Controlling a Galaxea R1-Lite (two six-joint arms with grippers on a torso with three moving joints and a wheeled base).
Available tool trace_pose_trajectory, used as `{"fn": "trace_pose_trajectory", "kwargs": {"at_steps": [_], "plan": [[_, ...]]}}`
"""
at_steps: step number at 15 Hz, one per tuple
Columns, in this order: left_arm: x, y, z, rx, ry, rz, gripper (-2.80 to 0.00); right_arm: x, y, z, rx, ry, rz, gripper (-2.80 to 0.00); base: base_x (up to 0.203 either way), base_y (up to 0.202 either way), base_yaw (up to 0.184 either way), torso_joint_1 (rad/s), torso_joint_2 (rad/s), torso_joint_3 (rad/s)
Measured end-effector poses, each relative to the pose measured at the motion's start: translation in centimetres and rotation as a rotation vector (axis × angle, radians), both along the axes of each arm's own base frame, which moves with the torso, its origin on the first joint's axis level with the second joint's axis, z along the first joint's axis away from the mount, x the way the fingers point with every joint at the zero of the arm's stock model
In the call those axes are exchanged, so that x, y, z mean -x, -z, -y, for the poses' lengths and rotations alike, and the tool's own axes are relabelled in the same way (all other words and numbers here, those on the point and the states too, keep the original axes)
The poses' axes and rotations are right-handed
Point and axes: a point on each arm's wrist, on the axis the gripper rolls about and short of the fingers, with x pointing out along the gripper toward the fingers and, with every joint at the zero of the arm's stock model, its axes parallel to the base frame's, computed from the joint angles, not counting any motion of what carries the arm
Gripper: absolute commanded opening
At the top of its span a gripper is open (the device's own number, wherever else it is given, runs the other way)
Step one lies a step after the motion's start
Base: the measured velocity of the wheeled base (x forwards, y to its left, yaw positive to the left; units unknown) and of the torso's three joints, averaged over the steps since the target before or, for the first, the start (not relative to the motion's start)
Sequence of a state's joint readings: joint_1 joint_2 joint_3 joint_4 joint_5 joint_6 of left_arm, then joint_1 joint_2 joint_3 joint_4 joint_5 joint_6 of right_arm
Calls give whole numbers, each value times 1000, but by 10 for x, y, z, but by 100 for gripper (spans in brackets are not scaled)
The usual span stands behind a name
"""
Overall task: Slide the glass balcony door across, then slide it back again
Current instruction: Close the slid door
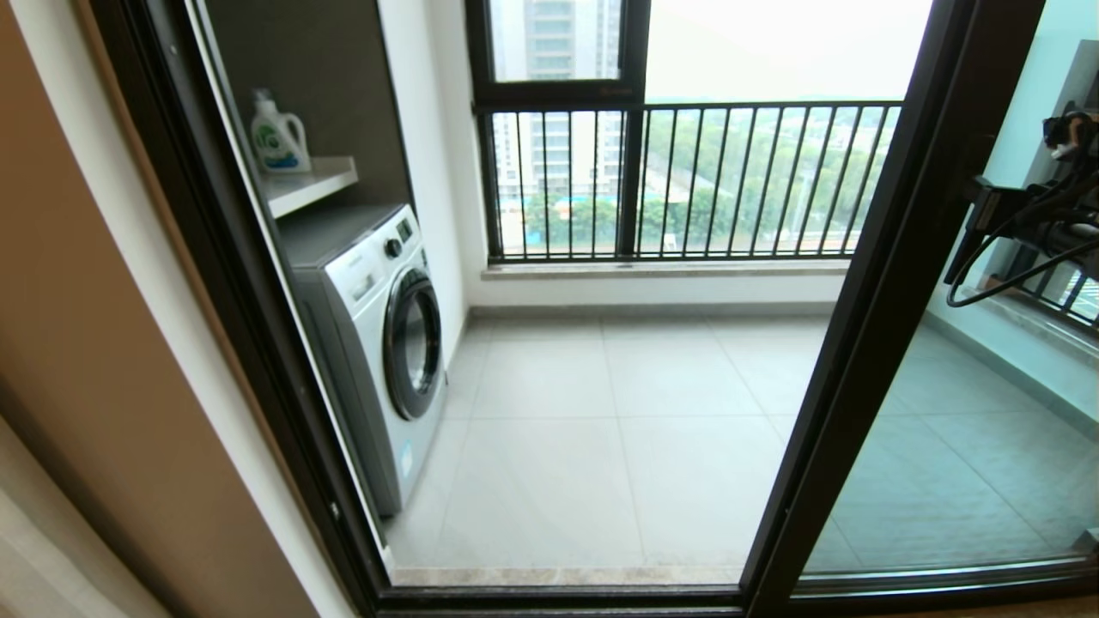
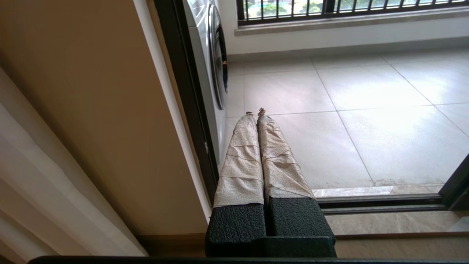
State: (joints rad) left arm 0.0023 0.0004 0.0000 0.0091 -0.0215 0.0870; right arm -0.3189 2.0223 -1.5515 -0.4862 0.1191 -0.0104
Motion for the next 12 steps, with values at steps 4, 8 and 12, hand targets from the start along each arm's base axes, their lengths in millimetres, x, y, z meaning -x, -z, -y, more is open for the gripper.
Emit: {"fn": "trace_pose_trajectory", "kwargs": {"at_steps": [4, 8, 12], "plan": [[0, 0, 0, 0, 0, 0, -280, 0, 0, -5, -1, -10, -3, -280, 0, 0, 0, 0, 0, 0], [0, 0, 0, 0, 0, 0, -280, 0, 1, -12, -3, -27, -9, -280, 0, 0, 0, 0, 0, 0], [0, 0, 0, 0, 0, 0, -280, -1, 2, -22, -5, -49, -15, -280, 0, 0, 0, 0, 0, 0]]}}
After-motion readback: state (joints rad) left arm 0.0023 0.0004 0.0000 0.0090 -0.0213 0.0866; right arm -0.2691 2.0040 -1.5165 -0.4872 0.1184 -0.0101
